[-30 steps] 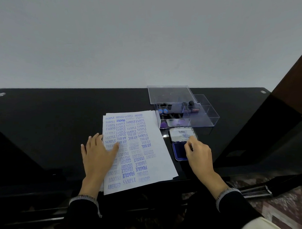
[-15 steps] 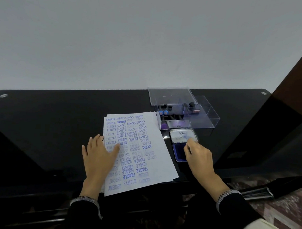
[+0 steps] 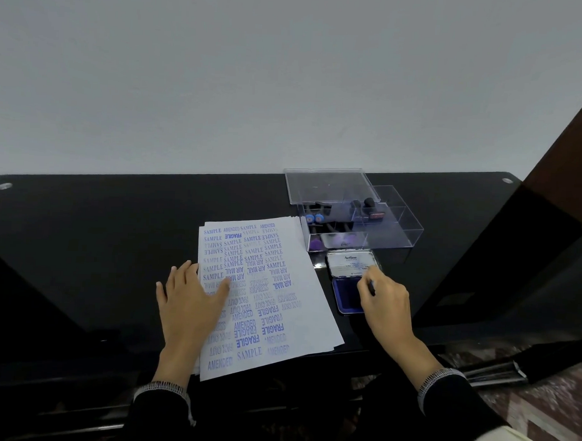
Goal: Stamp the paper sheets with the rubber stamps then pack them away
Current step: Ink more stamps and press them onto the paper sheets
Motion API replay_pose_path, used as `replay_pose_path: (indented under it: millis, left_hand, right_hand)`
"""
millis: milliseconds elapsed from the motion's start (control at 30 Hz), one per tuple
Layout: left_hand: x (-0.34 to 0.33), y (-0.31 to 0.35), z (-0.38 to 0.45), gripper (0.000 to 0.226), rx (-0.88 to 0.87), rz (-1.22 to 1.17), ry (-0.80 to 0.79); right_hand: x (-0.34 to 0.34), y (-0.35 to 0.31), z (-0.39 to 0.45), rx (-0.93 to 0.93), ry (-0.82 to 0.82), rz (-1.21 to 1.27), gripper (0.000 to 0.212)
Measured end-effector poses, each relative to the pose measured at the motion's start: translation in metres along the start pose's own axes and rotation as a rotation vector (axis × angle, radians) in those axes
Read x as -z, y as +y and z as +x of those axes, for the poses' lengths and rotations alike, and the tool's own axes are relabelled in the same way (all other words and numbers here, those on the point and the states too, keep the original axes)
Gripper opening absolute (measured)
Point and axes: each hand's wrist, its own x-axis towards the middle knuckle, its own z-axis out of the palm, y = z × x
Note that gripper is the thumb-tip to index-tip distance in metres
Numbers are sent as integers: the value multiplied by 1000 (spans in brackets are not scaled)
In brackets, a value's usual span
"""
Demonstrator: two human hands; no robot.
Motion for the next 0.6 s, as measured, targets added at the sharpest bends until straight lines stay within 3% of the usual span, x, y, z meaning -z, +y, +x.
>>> replay_pose_path:
  millis: [333, 467, 600]
  left_hand:
    - [-1, 1, 4, 72, 16, -10, 35]
    - [-1, 1, 5, 69, 21, -16, 42]
    - [-1, 1, 5, 69, 22, -17, 46]
  right_hand:
    - [13, -1, 20, -236, -114, 119, 31]
    - [16, -21, 12, -322, -82, 267, 35]
    - [9, -52, -3, -312, -192, 458, 25]
